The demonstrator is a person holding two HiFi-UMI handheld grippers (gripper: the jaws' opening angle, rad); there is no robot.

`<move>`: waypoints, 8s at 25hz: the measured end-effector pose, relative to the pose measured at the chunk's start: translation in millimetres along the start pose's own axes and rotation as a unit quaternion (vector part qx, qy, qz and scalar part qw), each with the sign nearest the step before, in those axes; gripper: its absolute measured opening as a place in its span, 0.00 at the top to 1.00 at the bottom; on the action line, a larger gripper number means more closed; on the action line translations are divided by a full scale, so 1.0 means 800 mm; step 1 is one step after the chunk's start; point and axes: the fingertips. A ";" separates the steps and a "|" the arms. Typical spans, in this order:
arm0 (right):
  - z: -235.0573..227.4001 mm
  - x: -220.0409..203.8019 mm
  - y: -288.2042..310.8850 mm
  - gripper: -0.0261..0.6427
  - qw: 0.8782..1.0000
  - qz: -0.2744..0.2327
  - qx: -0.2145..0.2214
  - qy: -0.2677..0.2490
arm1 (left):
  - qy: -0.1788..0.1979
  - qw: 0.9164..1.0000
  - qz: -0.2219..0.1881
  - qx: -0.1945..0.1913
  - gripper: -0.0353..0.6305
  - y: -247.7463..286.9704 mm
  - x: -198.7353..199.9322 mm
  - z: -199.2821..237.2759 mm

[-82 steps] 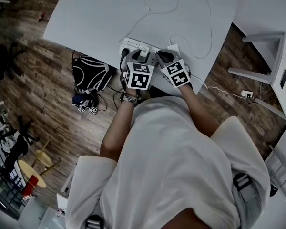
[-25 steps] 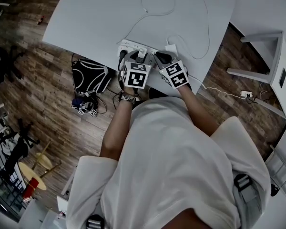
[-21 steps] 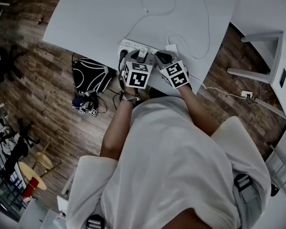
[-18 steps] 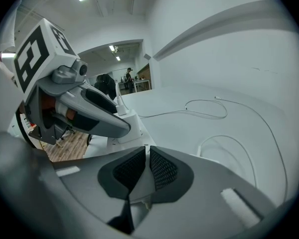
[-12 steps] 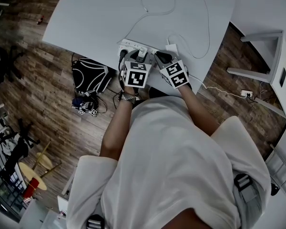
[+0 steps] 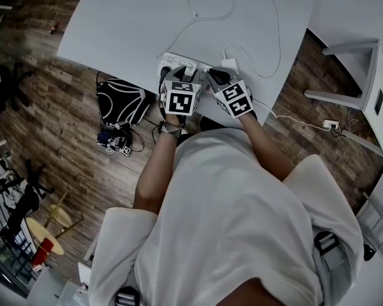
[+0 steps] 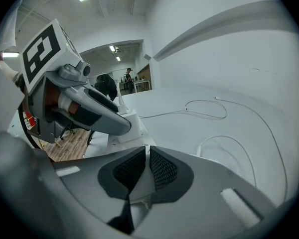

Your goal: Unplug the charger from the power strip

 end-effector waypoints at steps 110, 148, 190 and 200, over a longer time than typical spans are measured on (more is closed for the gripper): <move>0.002 -0.002 -0.001 0.92 1.000 -0.007 0.005 0.006 | 0.043 0.999 -0.001 0.014 0.74 -0.008 0.005 -0.003; -0.012 0.038 -0.054 0.95 0.987 -0.084 -0.037 0.135 | -0.061 0.997 0.001 -0.037 0.67 -0.014 -0.002 0.002; 0.111 0.230 -0.278 0.96 0.941 -0.297 -0.160 0.000 | 0.158 0.945 -0.269 0.098 0.94 -0.270 0.158 0.027; 0.141 0.299 -0.346 0.96 0.917 -0.365 -0.157 -0.025 | 0.197 0.905 -0.358 0.114 0.94 -0.355 0.223 0.016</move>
Point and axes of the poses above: the fingertips, and each gripper's own axes: y forward along the fingers, z to its left, x out of its top, and after that the axes turned 11 degrees about y, right-handed
